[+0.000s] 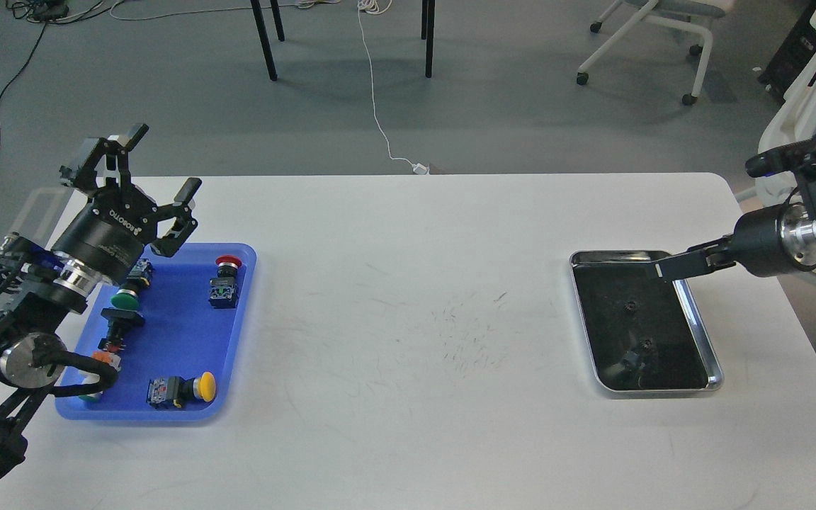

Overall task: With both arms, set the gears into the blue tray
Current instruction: 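Grasp the small black part on the black mat with the right gripper, then lift the black part and carry it toward the table center, then open the right gripper to drop the part on the table, retract, then reach the left gripper toward the black part on the table, then close the left gripper on the black part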

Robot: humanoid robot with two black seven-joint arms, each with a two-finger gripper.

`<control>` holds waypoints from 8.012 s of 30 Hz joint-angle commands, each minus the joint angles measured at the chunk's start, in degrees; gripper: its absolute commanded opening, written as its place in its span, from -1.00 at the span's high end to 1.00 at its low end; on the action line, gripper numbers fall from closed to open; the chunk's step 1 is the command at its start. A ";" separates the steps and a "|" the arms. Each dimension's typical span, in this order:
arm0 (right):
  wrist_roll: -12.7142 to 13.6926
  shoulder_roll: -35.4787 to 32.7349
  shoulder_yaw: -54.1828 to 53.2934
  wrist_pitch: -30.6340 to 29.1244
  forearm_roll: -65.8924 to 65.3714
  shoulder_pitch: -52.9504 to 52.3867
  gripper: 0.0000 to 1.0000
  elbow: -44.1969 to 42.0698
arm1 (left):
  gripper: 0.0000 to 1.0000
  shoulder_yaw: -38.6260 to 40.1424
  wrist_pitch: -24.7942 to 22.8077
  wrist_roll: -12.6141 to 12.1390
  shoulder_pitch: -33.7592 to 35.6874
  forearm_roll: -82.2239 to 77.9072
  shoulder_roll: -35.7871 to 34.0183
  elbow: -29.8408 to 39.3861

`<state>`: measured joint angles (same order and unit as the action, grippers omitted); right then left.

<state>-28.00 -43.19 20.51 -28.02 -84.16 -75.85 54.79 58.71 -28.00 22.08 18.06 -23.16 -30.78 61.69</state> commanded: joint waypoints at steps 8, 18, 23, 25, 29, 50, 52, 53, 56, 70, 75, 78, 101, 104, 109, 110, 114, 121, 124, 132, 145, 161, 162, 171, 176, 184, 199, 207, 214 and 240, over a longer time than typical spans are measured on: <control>0.00 15.33 13.06 0.02 0.13 -1.59 -0.47 -11.72 | -0.96 0.53 0.00 -0.01 -0.21 0.14 0.01 0.09; 0.00 16.21 13.24 0.02 0.13 0.87 -0.15 -13.22 | -0.96 1.06 0.00 -0.01 -0.39 0.40 0.01 0.09; 0.00 16.65 13.24 1.56 0.13 2.89 -0.15 -14.71 | -0.96 1.06 0.00 -0.01 -0.74 0.40 -0.07 0.09; 0.00 17.27 13.24 2.44 0.48 3.60 -0.15 -15.24 | -0.96 1.06 0.00 -0.01 -0.83 0.49 -0.07 0.09; 0.00 17.53 13.16 2.62 1.19 4.13 -0.14 -15.95 | -0.96 1.06 0.00 -0.01 -0.83 0.49 0.01 0.09; 0.00 20.52 13.24 3.06 1.19 5.71 0.28 -18.58 | -0.96 1.15 0.00 -0.01 -0.74 0.57 0.01 0.09; 0.00 20.43 13.24 2.97 1.19 5.62 0.45 -18.58 | -0.96 1.15 0.00 -0.01 -0.74 0.57 0.01 0.09; 0.00 20.43 13.24 2.88 1.19 5.62 0.47 -18.58 | -0.96 1.15 0.00 -0.01 -0.74 0.57 -0.07 0.09; 0.00 20.08 13.24 2.88 1.19 5.45 0.54 -18.32 | -0.96 1.15 0.00 -0.01 -0.74 0.57 -0.25 0.09; 0.00 17.36 13.16 2.79 1.36 -0.78 0.60 -13.41 | -0.96 1.24 0.00 -0.01 -0.57 0.57 -0.78 0.09; 0.00 18.05 13.16 2.62 3.29 -7.37 0.60 -9.54 | -0.96 1.24 0.00 -0.01 -0.56 0.66 -0.95 0.09; 0.00 22.25 13.24 2.44 6.80 -10.98 0.60 -7.95 | -0.96 1.32 0.00 0.42 -0.56 0.66 -0.95 0.09; 0.00 43.19 17.02 6.21 17.19 -6.77 0.60 -12.79 | -0.96 4.31 0.00 0.51 -0.56 0.66 -1.92 2.47; 0.00 43.19 17.11 8.93 17.18 -6.15 0.60 -10.94 | -0.96 4.31 0.00 0.51 -0.56 0.66 -2.01 2.47; 0.00 43.19 17.90 11.40 17.10 -5.98 0.60 -9.97 | -0.96 4.22 0.00 0.51 -0.65 0.57 -2.01 2.47; 0.00 43.19 18.68 11.84 17.10 -5.80 0.59 -9.97 | -0.96 4.22 0.00 0.51 -0.57 0.57 -2.01 2.47; 0.00 43.19 21.50 14.82 17.10 -4.93 0.58 -9.79 | -0.96 4.22 0.00 0.51 -0.65 0.57 -2.09 2.47; 0.00 43.19 21.68 15.53 17.18 -4.48 0.56 -8.74 | -0.96 4.14 0.00 0.51 -0.83 0.57 -2.45 2.47; 0.00 43.19 21.68 15.54 17.19 -4.48 0.54 -8.13 | -0.96 4.14 0.00 0.51 -0.83 0.57 -2.45 2.47; 0.00 43.19 21.68 15.54 17.10 -4.48 0.49 -7.07 | -0.96 4.14 0.00 0.51 -0.92 0.57 -2.53 2.47; 0.00 43.19 21.86 16.33 17.18 -4.40 -0.14 -7.33 | -0.96 4.14 0.00 0.51 -0.92 0.40 -2.53 2.47; 0.00 29.77 4.74 15.54 51.42 -2.12 -0.93 -1.72 | -0.96 3.34 0.00 5.92 1.01 -16.89 -6.31 2.47; 0.00 27.57 2.19 15.54 55.12 -0.72 -0.93 -0.75 | -0.96 3.43 0.00 5.92 1.45 -19.26 -6.14 2.47; 0.00 6.56 -27.51 2.82 76.93 23.44 -0.93 1.98 | -0.96 3.08 0.00 5.92 6.37 -40.79 -2.89 6.15; 0.00 -1.80 -36.84 0.02 81.17 36.19 -0.93 1.98 | -0.96 -1.29 0.00 5.92 10.23 -60.12 0.88 10.81; 0.00 -2.86 -42.04 0.02 81.26 45.17 -0.94 1.89 | -0.96 -32.82 4.86 5.92 28.24 -85.19 5.90 9.77; 0.00 -3.12 -42.74 0.02 81.17 45.35 -0.94 1.54 | -0.90 -48.59 13.06 5.92 36.70 -101.84 21.81 -7.46; 0.00 -3.12 -42.74 0.02 81.08 45.35 -0.94 1.46 | -0.75 -50.80 13.32 5.92 35.30 -101.84 20.93 -9.66; 0.00 -3.04 -42.74 0.02 81.08 45.35 -0.94 1.45 | -0.53 -50.71 13.41 5.92 34.94 -101.84 21.99 -11.15; 0.00 -3.04 -42.74 0.02 81.08 45.35 -0.94 1.89 | 0.00 -52.03 13.41 5.92 33.54 -101.84 22.51 -13.70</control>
<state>-28.00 -46.19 -22.22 -28.00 -3.08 -30.50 56.66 6.97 -14.61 28.00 51.59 -125.00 -8.30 48.11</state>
